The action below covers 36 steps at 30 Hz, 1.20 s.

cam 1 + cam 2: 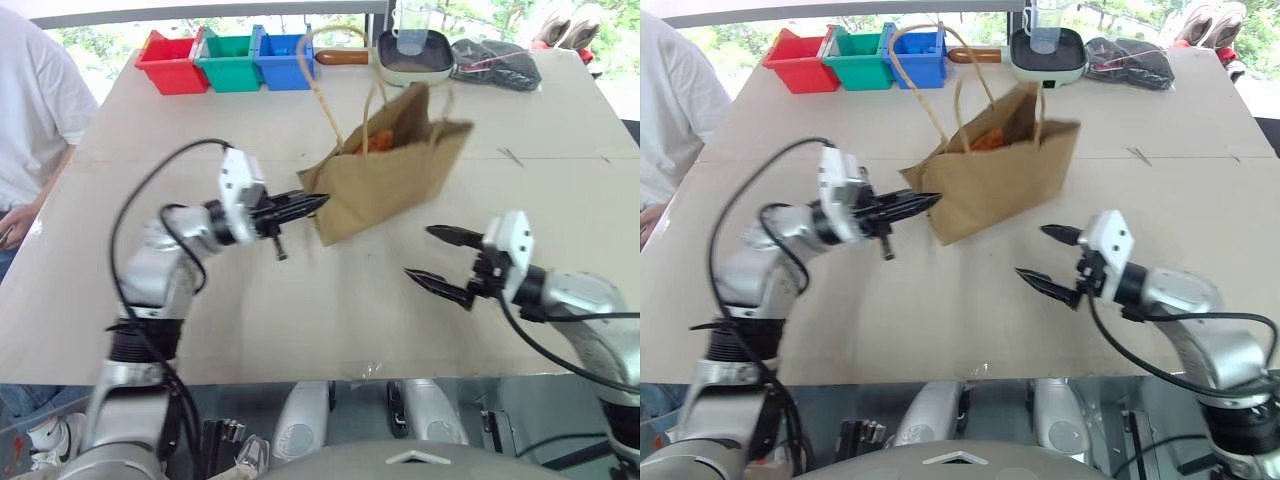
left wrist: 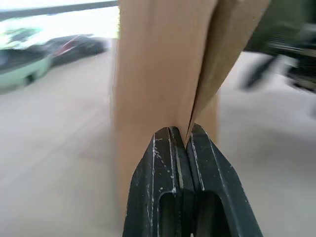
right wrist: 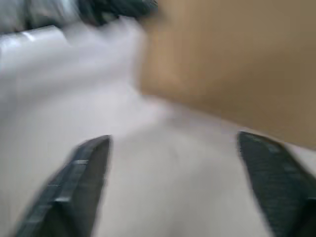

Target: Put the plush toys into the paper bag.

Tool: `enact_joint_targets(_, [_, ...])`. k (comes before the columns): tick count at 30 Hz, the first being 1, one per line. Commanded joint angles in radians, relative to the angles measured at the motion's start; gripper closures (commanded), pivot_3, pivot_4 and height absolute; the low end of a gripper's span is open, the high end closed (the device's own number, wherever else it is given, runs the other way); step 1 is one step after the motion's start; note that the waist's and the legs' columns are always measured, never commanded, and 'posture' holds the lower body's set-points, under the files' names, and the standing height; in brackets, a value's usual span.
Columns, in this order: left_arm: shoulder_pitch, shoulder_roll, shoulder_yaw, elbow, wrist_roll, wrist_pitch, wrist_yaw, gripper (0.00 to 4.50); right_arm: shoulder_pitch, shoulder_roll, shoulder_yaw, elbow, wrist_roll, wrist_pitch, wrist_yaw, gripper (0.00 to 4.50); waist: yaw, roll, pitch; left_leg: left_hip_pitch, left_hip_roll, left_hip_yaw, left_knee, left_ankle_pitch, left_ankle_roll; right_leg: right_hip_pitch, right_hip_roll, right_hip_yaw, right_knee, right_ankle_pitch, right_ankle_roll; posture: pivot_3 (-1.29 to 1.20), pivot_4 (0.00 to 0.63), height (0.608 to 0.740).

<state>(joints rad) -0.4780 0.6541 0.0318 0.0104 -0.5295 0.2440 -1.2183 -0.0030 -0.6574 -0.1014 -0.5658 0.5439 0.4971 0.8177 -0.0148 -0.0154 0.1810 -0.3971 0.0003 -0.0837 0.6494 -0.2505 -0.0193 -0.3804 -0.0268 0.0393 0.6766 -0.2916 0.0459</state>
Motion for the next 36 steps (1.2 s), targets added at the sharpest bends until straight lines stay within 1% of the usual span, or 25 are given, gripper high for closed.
enact_joint_targets(1, [-0.064,0.06,-0.038,0.163,0.053,-0.133,-0.228,4.5,0.094,-0.077,-0.197,-0.023,0.006,-0.091,0.07,0.18,-0.001,0.0,0.0,0.0,-0.001,0.0,0.0,0.0,0.0,0.0,0.001,0.0,0.0,0.0,0.0,0.0,0.15,0.74])
enact_joint_targets(4, [-0.146,0.026,-0.091,0.352,0.149,-0.316,-0.302,4.5,0.138,-0.088,-0.246,-0.003,-0.009,-0.124,0.066,0.18,-0.001,-0.001,0.0,0.0,-0.002,0.0,0.001,0.0,0.0,0.0,0.002,0.001,0.0,0.0,0.0,0.0,0.15,0.74])
enact_joint_targets(6, [-0.196,-0.02,-0.109,0.463,0.199,-0.387,-0.286,4.5,0.141,-0.074,-0.237,0.001,-0.032,-0.143,0.04,0.18,0.001,-0.001,0.0,0.0,-0.002,0.0,0.002,0.0,0.0,0.001,0.002,0.001,0.001,0.0,0.0,0.0,0.15,0.74])
enact_joint_targets(8, [-0.228,-0.045,-0.119,0.545,0.229,-0.436,-0.299,4.5,0.139,-0.066,-0.224,-0.001,-0.044,-0.143,0.02,0.18,0.0,-0.001,0.0,0.0,-0.002,0.0,0.003,0.0,0.0,0.001,0.002,0.001,0.001,0.0,0.0,0.0,0.15,0.74])
enact_joint_targets(10, [-0.239,-0.056,-0.108,0.582,0.218,-0.428,-0.313,3.78,0.141,-0.064,-0.215,-0.01,-0.051,-0.138,0.008,0.12,0.0,-0.001,0.0,-0.001,-0.002,-0.001,0.003,0.0,0.0,0.001,0.002,0.001,0.001,0.0,0.0,0.0,0.15,0.74])
enact_joint_targets(11, [-0.23,-0.054,-0.097,0.566,0.207,-0.412,-0.309,3.49,0.144,-0.063,-0.216,-0.014,-0.05,-0.13,0.0,0.12,-0.003,-0.001,0.0,-0.001,-0.002,-0.001,0.003,0.0,0.0,0.001,0.002,0.001,0.001,0.0,0.0,0.0,0.15,0.74])
enact_joint_targets(12, [-0.217,-0.052,-0.083,0.536,0.188,-0.381,-0.299,3.06,0.145,-0.063,-0.219,-0.014,-0.049,-0.126,-0.005,0.12,-0.005,-0.001,0.0,-0.001,-0.002,-0.001,0.003,0.0,0.0,0.001,0.002,0.001,0.001,0.0,0.0,0.0,0.15,0.74])
enact_joint_targets(14, [-0.19,-0.048,-0.058,0.474,0.158,-0.324,-0.268,2.03,0.144,-0.06,-0.228,-0.01,-0.036,-0.123,-0.008,0.12,-0.006,-0.001,0.0,-0.001,0.0,-0.001,0.003,0.0,0.0,0.001,0.002,0.001,0.001,0.0,0.0,0.0,0.15,0.74])
enact_joint_targets(15, [-0.169,-0.04,-0.047,0.432,0.145,-0.289,-0.255,1.39,0.142,-0.058,-0.234,-0.006,-0.028,-0.124,-0.008,0.12,-0.006,-0.001,0.0,-0.001,0.001,-0.001,0.003,0.0,0.0,0.001,0.002,0.001,0.001,0.0,0.0,0.0,0.15,0.74])
enact_joint_targets(16, [-0.137,-0.029,-0.025,0.372,0.122,-0.231,-0.221,1.21,0.143,-0.064,-0.238,-0.004,-0.021,-0.124,0.001,0.12,-0.006,-0.001,0.0,-0.001,0.002,-0.001,0.003,0.0,0.0,0.001,0.002,0.001,0.001,0.0,0.0,0.0,0.15,0.74])
enact_joint_targets(17, [-0.075,-0.005,0.025,0.265,0.07,-0.127,-0.158,0.64,0.146,-0.074,-0.245,0.003,-0.02,-0.128,0.014,0.12,-0.009,-0.001,0.0,-0.001,0.002,-0.001,0.003,0.0,0.0,0.001,0.002,0.001,0.001,0.0,0.0,0.0,0.15,0.74])
enact_joint_targets(18, [-0.028,0.012,0.063,0.18,0.032,-0.047,-0.109,0.22,0.15,-0.081,-0.251,0.008,-0.02,-0.133,0.023,0.12,-0.012,-0.001,0.0,-0.001,0.002,-0.002,0.003,0.0,0.0,0.0,0.002,0.002,0.001,0.0,0.0,0.0,0.15,0.74])
enact_joint_targets(19, [0.047,0.035,0.116,0.07,-0.022,0.05,-0.047,0.1,0.161,-0.094,-0.263,0.013,-0.015,-0.134,0.043,0.12,-0.018,-0.001,0.0,0.0,0.003,-0.004,0.003,0.0,0.0,0.001,0.001,0.003,0.002,0.0,0.0,0.0,0.15,0.74])
enact_joint_targets(22, [0.233,0.068,0.224,-0.174,-0.132,0.226,0.086,0.1,0.194,-0.114,-0.305,0.022,0.0,-0.142,0.08,0.12,-0.022,0.0,0.0,0.0,0.004,-0.005,0.002,0.0,0.001,0.0,-0.004,0.003,0.001,0.0,0.0,0.0,0.15,0.74])
enact_joint_targets(24, [0.376,0.057,0.3,-0.316,-0.179,0.293,0.179,0.1,0.219,-0.127,-0.339,0.03,0.007,-0.142,0.103,0.12,-0.019,0.0,0.0,0.001,0.004,-0.005,0.002,0.0,0.001,0.001,-0.005,0.002,0.001,0.0,0.0,0.0,0.15,0.74])
enact_joint_targets(26, [0.551,0.036,0.369,-0.434,-0.185,0.309,0.239,0.1,0.248,-0.142,-0.372,0.044,-0.001,-0.149,0.126,0.12,-0.017,0.0,0.0,0.003,0.003,-0.004,0.002,0.0,0.001,0.003,-0.006,0.003,0.001,0.0,0.0,0.0,0.15,0.74])
enact_joint_targets(29, [0.742,-0.001,0.426,-0.539,-0.193,0.305,0.283,0.1,0.281,-0.155,-0.404,0.073,-0.018,-0.166,0.148,0.12,-0.009,0.0,0.0,0.003,0.003,-0.004,0.002,0.0,0.001,0.003,-0.007,0.004,0.001,0.0,0.0,0.0,0.15,0.74])
enact_joint_targets(31, [0.843,-0.035,0.448,-0.575,-0.185,0.281,0.301,0.1,0.327,-0.163,-0.428,0.099,-0.044,-0.194,0.177,0.12,0.0,0.0,-0.001,0.003,0.003,-0.004,0.002,0.0,0.001,0.003,-0.006,0.004,0.001,0.0,0.0,0.0,0.15,0.74])
enact_joint_targets(34, [0.888,-0.063,0.469,-0.584,-0.232,0.284,0.318,0.1,0.362,-0.165,-0.447,0.121,-0.05,-0.21,0.194,0.12,0.014,0.0,-0.001,0.003,0.003,-0.002,0.002,0.0,0.001,0.004,-0.007,0.004,0.0,0.0,0.0,0.0,0.15,0.74])
enact_joint_targets(36, [0.904,-0.047,0.461,-0.576,-0.203,0.272,0.314,0.1,0.363,-0.167,-0.441,0.124,-0.048,-0.209,0.195,0.12,0.017,0.0,-0.001,0.003,0.003,0.0,0.004,0.0,0.0,0.004,-0.006,0.002,0.0,0.0,0.0,0.0,0.15,0.74])
